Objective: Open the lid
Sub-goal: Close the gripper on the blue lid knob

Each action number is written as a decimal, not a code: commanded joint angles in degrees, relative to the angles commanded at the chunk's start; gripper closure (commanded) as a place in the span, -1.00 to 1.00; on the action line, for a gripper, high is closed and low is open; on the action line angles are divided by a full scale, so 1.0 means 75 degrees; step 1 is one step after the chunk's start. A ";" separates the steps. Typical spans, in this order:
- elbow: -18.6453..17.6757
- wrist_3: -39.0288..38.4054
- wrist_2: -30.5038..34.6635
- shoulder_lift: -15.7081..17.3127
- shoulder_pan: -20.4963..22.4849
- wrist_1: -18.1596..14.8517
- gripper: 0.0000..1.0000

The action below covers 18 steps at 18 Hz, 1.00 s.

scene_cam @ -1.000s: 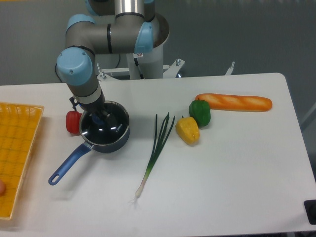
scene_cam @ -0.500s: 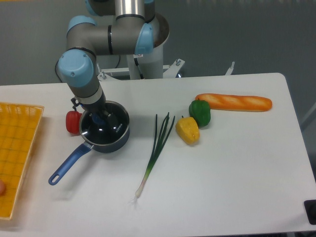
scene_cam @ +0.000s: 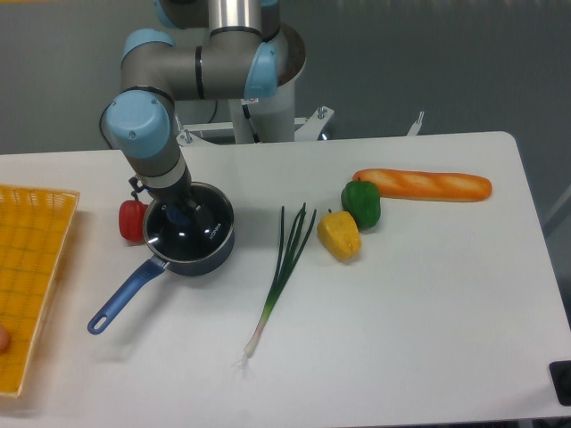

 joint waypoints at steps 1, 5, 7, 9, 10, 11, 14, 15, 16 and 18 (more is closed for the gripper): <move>0.0000 0.0000 0.0000 0.0000 0.0000 0.0000 -0.73; 0.0000 0.0000 0.0000 -0.0012 0.0012 0.0000 -0.62; 0.0000 0.0000 0.0012 -0.0023 0.0012 0.0000 -0.56; 0.0000 0.0000 0.0012 -0.0023 0.0012 -0.0012 -0.54; 0.0000 0.0000 0.0012 -0.0023 0.0012 -0.0012 -0.47; 0.0000 0.0000 0.0023 -0.0023 0.0012 -0.0012 -0.42; 0.0000 0.0012 0.0023 -0.0023 0.0012 -0.0012 -0.34; 0.0012 0.0035 0.0012 -0.0012 0.0023 -0.0012 -0.33; 0.0012 0.0047 0.0000 -0.0012 0.0035 -0.0012 -0.33; 0.0093 0.0024 -0.0012 -0.0023 0.0035 -0.0012 -0.26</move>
